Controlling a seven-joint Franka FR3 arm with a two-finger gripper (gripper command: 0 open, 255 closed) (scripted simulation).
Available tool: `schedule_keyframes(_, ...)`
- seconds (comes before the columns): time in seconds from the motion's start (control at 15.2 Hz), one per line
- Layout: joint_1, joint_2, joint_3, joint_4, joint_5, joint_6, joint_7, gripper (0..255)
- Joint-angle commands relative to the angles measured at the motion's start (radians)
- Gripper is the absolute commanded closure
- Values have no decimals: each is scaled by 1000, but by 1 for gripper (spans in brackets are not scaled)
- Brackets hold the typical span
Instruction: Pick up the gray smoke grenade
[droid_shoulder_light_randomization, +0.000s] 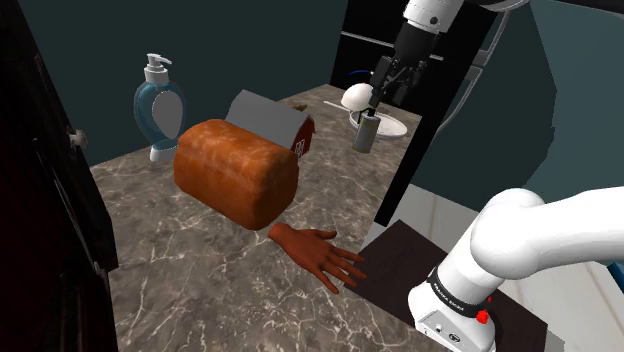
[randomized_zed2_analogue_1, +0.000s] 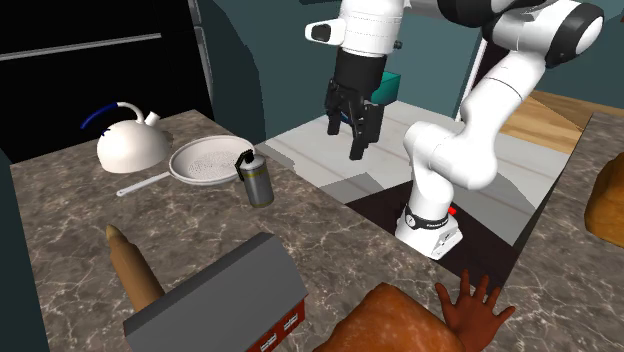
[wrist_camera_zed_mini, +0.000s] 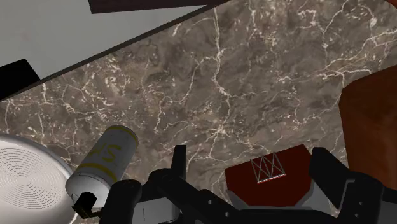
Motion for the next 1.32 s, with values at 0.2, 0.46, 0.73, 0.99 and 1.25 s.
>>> schedule_keyframes(0.2, -26, 79, -47, 24, -25, 26, -38, 0)
schedule_keyframes(0.46, -56, 193, -107, 68, -53, 56, -86, 0)
schedule_keyframes(0.73, -85, 316, -164, 127, -73, 81, -134, 0)
schedule_keyframes(0.99, -111, 445, -218, 201, -82, 98, -183, 0)
schedule_keyframes(1.25, -132, 551, -258, 270, -81, 106, -222, 0)
